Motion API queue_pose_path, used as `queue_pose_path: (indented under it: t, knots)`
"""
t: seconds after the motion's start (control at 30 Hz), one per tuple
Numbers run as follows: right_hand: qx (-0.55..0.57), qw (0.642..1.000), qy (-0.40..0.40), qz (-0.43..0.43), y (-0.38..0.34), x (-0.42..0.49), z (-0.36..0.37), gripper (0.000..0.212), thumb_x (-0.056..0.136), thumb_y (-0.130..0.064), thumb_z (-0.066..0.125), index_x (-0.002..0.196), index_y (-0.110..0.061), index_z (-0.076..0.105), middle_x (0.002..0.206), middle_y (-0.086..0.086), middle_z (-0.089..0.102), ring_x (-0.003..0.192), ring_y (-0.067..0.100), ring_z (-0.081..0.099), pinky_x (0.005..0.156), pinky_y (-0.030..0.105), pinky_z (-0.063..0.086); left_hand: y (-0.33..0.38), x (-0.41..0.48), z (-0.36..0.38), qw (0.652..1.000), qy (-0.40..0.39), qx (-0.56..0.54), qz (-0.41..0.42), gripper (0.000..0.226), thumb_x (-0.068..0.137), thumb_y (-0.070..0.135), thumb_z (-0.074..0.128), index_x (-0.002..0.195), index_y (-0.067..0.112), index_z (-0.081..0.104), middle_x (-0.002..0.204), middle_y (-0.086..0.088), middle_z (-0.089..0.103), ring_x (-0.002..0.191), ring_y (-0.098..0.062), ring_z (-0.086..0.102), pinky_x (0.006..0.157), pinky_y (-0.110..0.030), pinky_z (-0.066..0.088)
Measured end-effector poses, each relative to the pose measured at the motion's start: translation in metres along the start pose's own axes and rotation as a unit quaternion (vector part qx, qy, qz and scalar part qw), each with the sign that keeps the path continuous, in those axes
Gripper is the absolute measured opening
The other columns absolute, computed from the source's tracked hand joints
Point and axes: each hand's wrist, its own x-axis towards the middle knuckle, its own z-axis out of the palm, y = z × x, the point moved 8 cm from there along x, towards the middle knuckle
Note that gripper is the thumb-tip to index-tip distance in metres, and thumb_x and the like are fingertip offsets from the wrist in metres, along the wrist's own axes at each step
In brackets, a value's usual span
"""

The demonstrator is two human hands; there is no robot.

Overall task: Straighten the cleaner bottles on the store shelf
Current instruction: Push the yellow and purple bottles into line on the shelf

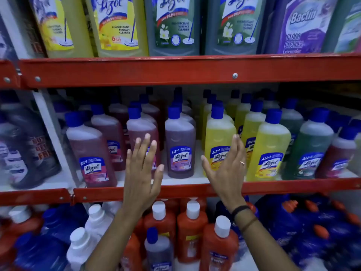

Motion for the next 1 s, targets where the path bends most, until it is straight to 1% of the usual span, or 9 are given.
queue_pose_path:
  t: [0.1, 0.2, 0.3, 0.37, 0.47, 0.63, 0.8, 0.9, 1.0]
  knots:
    - [0.012, 0.996, -0.043, 0.071, 0.017, -0.008, 0.019, 0.1, 0.077, -0.052, 0.067, 0.145, -0.004, 0.012, 0.144, 0.026, 0.032, 0.13, 0.04, 0.036, 0.096, 0.052, 0.047, -0.021, -0.018, 0.011, 0.998, -0.031, -0.003, -0.06, 0.061, 0.093, 0.032, 0.037, 0.149, 0.025, 0.015, 0.159, 0.002, 0.016, 0.148, -0.018, 0.009, 0.119, -0.049, 0.012]
    - [-0.01, 0.99, -0.082, 0.113, 0.029, -0.012, 0.034, 0.108, 0.07, -0.05, 0.073, 0.144, 0.0, 0.013, 0.139, 0.029, 0.037, 0.12, 0.045, 0.046, 0.09, 0.049, 0.048, -0.046, -0.04, 0.026, 0.993, -0.067, 0.016, -0.1, 0.061, 0.094, 0.036, 0.035, 0.149, 0.027, 0.012, 0.159, 0.002, 0.014, 0.148, -0.017, 0.007, 0.118, -0.052, 0.014]
    - [-0.027, 0.983, -0.111, 0.145, 0.037, -0.008, 0.042, 0.114, 0.063, -0.052, 0.078, 0.143, 0.002, 0.016, 0.131, 0.03, 0.043, 0.101, 0.048, 0.058, 0.077, 0.047, 0.052, -0.072, -0.053, 0.035, 0.982, -0.102, 0.078, -0.141, 0.063, 0.093, 0.043, 0.031, 0.15, 0.025, 0.01, 0.161, -0.001, 0.01, 0.148, -0.018, 0.004, 0.118, -0.052, 0.015]
    - [-0.044, 0.976, -0.132, 0.165, 0.04, -0.005, 0.045, 0.114, 0.06, -0.055, 0.078, 0.14, 0.004, 0.021, 0.124, 0.029, 0.048, 0.096, 0.046, 0.06, 0.073, 0.045, 0.052, -0.079, -0.057, 0.038, 0.974, -0.121, 0.12, -0.151, 0.064, 0.094, 0.051, 0.025, 0.15, 0.024, 0.012, 0.161, -0.003, 0.012, 0.148, -0.022, 0.007, 0.116, -0.051, 0.014]
    - [-0.067, 0.97, -0.147, 0.184, 0.043, -0.003, 0.048, 0.11, 0.059, -0.058, 0.076, 0.134, 0.006, 0.027, 0.115, 0.027, 0.053, 0.096, 0.044, 0.06, 0.074, 0.043, 0.051, -0.08, -0.057, 0.039, 0.969, -0.136, 0.142, -0.151, 0.065, 0.094, 0.057, 0.014, 0.149, 0.024, 0.017, 0.159, -0.003, 0.019, 0.147, -0.024, 0.01, 0.115, -0.049, 0.013]
    - [-0.083, 0.969, -0.146, 0.18, 0.045, -0.005, 0.048, 0.106, 0.058, -0.058, 0.074, 0.129, 0.007, 0.031, 0.111, 0.026, 0.056, 0.094, 0.042, 0.06, 0.074, 0.042, 0.051, -0.078, -0.057, 0.039, 0.967, -0.133, 0.152, -0.153, 0.062, 0.091, 0.048, 0.028, 0.148, 0.023, 0.023, 0.158, -0.006, 0.025, 0.146, -0.027, 0.015, 0.114, -0.052, 0.016]
    - [-0.097, 0.973, -0.13, 0.164, 0.045, -0.013, 0.034, 0.106, 0.059, -0.058, 0.072, 0.131, 0.007, 0.03, 0.112, 0.026, 0.056, 0.095, 0.043, 0.06, 0.077, 0.044, 0.051, -0.077, -0.057, 0.038, 0.967, -0.141, 0.151, -0.152, 0.062, 0.092, 0.047, 0.029, 0.148, 0.024, 0.02, 0.159, -0.004, 0.022, 0.147, -0.024, 0.013, 0.115, -0.051, 0.013]
    - [-0.103, 0.974, -0.123, 0.16, 0.045, -0.019, 0.026, 0.109, 0.059, -0.058, 0.073, 0.133, 0.008, 0.028, 0.112, 0.026, 0.056, 0.096, 0.043, 0.06, 0.078, 0.044, 0.051, -0.079, -0.058, 0.039, 0.965, -0.15, 0.15, -0.156, 0.062, 0.092, 0.047, 0.029, 0.148, 0.024, 0.02, 0.159, -0.004, 0.022, 0.147, -0.024, 0.014, 0.114, -0.052, 0.016]
    - [-0.103, 0.975, -0.119, 0.159, 0.046, -0.023, 0.021, 0.107, 0.059, -0.058, 0.072, 0.133, 0.006, 0.028, 0.115, 0.026, 0.055, 0.101, 0.043, 0.057, 0.083, 0.046, 0.049, -0.079, -0.058, 0.039, 0.964, -0.158, 0.143, -0.159, 0.062, 0.092, 0.049, 0.027, 0.149, 0.025, 0.018, 0.159, -0.004, 0.022, 0.146, -0.025, 0.015, 0.114, -0.053, 0.017]
